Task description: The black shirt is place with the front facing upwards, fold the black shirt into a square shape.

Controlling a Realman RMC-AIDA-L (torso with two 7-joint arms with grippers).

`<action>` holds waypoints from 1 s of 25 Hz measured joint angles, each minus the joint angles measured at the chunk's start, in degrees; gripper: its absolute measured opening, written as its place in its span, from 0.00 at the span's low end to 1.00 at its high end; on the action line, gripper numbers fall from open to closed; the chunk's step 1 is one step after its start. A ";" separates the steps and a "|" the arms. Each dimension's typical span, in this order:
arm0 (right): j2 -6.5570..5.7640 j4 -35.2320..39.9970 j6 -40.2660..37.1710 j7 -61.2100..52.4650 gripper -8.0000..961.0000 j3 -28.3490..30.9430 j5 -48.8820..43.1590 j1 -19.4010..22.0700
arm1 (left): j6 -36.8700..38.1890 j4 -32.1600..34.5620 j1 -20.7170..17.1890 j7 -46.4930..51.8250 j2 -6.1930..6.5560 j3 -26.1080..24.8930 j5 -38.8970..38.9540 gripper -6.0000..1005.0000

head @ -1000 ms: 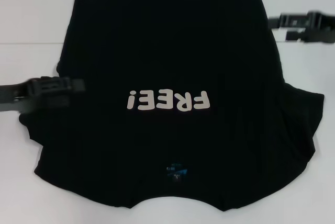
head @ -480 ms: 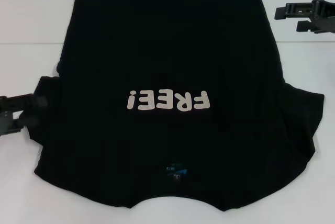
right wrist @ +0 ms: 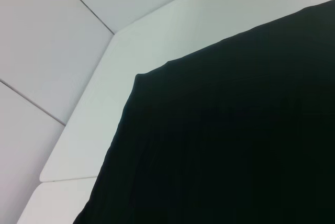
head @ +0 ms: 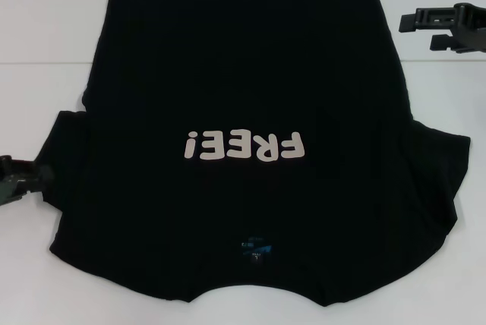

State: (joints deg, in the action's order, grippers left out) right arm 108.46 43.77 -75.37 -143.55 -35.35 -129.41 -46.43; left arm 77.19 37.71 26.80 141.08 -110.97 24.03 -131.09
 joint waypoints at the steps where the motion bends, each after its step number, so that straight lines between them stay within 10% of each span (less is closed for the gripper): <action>1: 0.00 0.00 -0.02 0.00 0.98 0.02 0.03 -0.05 | -1.08 -0.35 0.13 -0.05 -0.04 0.00 -0.14 0.42; 9: 0.14 0.00 -0.02 -0.04 0.98 0.00 0.04 -0.39 | -3.13 -0.80 0.40 -0.07 0.02 -0.04 -0.34 0.27; 25: 0.15 0.00 0.08 -0.07 0.98 0.18 0.13 -0.28 | -7.54 -3.58 1.09 1.17 0.17 0.54 -1.08 0.40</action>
State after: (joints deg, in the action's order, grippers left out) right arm 108.61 43.76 -75.29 -143.62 -35.16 -129.28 -46.71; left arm 69.65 34.13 27.88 142.25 -110.79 24.57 -132.18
